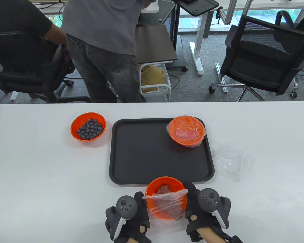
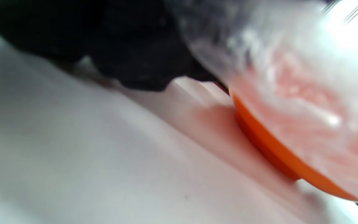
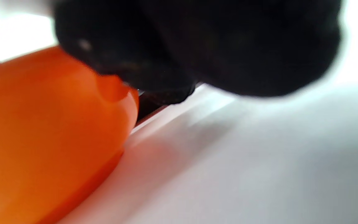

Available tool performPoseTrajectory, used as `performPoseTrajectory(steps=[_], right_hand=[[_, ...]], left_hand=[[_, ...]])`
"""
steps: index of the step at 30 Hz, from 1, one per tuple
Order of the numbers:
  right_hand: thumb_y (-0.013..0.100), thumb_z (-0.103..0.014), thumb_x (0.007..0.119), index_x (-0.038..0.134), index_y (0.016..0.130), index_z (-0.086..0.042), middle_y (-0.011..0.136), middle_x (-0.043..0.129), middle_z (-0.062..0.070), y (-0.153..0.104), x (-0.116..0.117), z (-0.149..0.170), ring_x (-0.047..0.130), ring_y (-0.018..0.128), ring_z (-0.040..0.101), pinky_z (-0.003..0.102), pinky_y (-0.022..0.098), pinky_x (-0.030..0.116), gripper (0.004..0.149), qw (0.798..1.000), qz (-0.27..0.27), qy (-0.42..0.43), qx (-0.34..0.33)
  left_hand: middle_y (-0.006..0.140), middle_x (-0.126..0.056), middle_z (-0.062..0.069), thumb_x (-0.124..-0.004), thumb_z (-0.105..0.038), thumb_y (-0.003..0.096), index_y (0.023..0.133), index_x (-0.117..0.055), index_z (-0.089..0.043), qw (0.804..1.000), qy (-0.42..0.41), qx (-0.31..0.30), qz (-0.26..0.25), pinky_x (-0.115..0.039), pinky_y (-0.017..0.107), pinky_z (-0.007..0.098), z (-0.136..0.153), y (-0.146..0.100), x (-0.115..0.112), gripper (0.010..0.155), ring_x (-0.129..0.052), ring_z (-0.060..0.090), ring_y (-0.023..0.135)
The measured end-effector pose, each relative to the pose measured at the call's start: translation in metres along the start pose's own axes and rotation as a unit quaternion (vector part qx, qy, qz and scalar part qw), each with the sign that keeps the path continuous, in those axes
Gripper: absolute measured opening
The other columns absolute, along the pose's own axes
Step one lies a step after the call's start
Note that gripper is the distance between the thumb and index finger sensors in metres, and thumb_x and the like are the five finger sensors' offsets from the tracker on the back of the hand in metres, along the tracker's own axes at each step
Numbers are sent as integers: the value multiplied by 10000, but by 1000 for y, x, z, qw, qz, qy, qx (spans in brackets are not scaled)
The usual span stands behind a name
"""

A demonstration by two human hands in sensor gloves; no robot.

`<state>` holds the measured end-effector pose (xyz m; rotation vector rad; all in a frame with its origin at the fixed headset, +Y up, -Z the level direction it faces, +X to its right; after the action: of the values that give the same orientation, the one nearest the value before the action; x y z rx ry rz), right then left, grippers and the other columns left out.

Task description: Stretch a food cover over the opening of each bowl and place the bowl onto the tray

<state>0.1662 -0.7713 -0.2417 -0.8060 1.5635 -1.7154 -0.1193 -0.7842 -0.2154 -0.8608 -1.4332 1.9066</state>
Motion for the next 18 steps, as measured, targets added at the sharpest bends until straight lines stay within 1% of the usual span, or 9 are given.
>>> performPoseTrajectory(steps=[5, 7, 10, 13, 18], right_hand=[[522, -290, 692, 729, 1006, -305, 717, 967, 43, 11, 1, 10, 1009, 180, 33, 210, 46, 953, 485, 998, -48, 43, 21], [525, -291, 693, 732, 1008, -331, 728, 968, 39, 14, 1, 13, 1010, 191, 37, 212, 57, 955, 486, 996, -63, 55, 26], [529, -289, 692, 718, 1023, -359, 742, 966, 42, 18, 2, 16, 1010, 196, 39, 213, 62, 953, 500, 993, -86, 76, 28], [526, -278, 702, 752, 1005, -344, 747, 964, 53, 23, 2, 18, 1010, 201, 54, 224, 64, 949, 486, 991, -93, 87, 30], [513, -265, 713, 812, 957, -307, 787, 953, 58, 29, 4, 19, 1019, 212, 70, 231, 66, 953, 457, 989, -106, 101, 34]], left_hand=[[327, -1031, -138, -664, -484, 522, 994, -694, -399, 999, -30, 0, 22, -953, 176, 368, 4, 9, 3, 481, -1068, 155, 161], [316, -1036, -138, -676, -485, 513, 981, -720, -416, 999, -43, 1, 31, -953, 168, 367, 6, 13, 4, 476, -1070, 155, 152], [319, -1040, -135, -685, -485, 508, 972, -740, -427, 996, -70, 6, 60, -952, 173, 371, 10, 19, 6, 471, -1071, 159, 155], [331, -1042, -131, -686, -483, 506, 966, -750, -424, 993, -86, 9, 85, -953, 181, 374, 11, 25, 7, 468, -1075, 164, 167], [343, -1044, -127, -686, -479, 501, 957, -761, -417, 991, -92, 11, 95, -949, 195, 381, 11, 30, 8, 466, -1076, 174, 188]])
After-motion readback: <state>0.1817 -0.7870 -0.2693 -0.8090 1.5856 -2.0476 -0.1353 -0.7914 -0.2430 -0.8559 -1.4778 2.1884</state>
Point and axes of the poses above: the tracker on the back of each hand, its own z axis roughly to the little-finger side, its own y axis roughly from the wrist to the fingertips, x = y × z, the point moved 1 cm from there along y, roughly from the wrist to the fingertips
